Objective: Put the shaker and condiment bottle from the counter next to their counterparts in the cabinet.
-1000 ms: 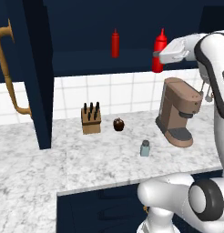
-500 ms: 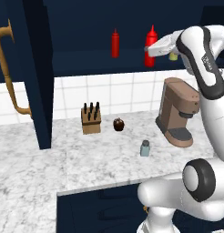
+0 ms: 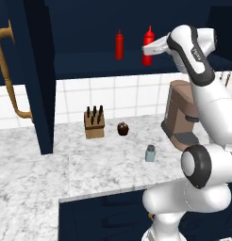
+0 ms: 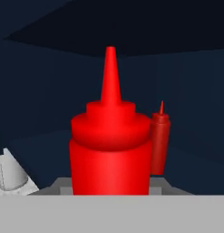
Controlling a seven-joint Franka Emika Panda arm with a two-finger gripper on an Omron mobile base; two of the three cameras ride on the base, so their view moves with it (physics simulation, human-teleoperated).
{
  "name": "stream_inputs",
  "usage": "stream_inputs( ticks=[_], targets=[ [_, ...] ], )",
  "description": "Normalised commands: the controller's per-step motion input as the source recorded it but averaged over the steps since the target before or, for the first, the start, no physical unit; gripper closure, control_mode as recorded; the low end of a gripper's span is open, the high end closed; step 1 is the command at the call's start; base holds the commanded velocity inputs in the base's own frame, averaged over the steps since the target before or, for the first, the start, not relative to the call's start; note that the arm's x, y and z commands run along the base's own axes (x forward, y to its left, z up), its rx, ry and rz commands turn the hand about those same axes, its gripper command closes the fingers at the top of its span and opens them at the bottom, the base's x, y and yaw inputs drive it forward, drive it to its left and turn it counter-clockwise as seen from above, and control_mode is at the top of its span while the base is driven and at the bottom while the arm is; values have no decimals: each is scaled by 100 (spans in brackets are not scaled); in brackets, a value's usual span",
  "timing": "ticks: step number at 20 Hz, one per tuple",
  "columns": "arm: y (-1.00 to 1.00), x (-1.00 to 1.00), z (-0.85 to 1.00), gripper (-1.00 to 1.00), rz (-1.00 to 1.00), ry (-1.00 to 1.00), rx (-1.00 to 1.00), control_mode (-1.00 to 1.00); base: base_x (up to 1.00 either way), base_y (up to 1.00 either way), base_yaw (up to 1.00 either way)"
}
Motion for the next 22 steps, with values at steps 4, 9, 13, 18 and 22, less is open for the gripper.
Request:
stream_inputs(
  ticks=[4, 9, 13, 18, 22],
  targets=[
    [0, 39, -17, 100, -6, 0, 0, -100, 0, 0, 0],
    [0, 52, -1, 100, -2, 0, 0, -100, 0, 0, 0],
    [0, 58, -10, 100, 0, 0, 3, -100, 0, 0, 0],
    [0, 56, -15, 100, 0, 0, 1, -100, 0, 0, 0],
    [0, 45, -14, 100, 0, 0, -1, -100, 0, 0, 0]
  ],
)
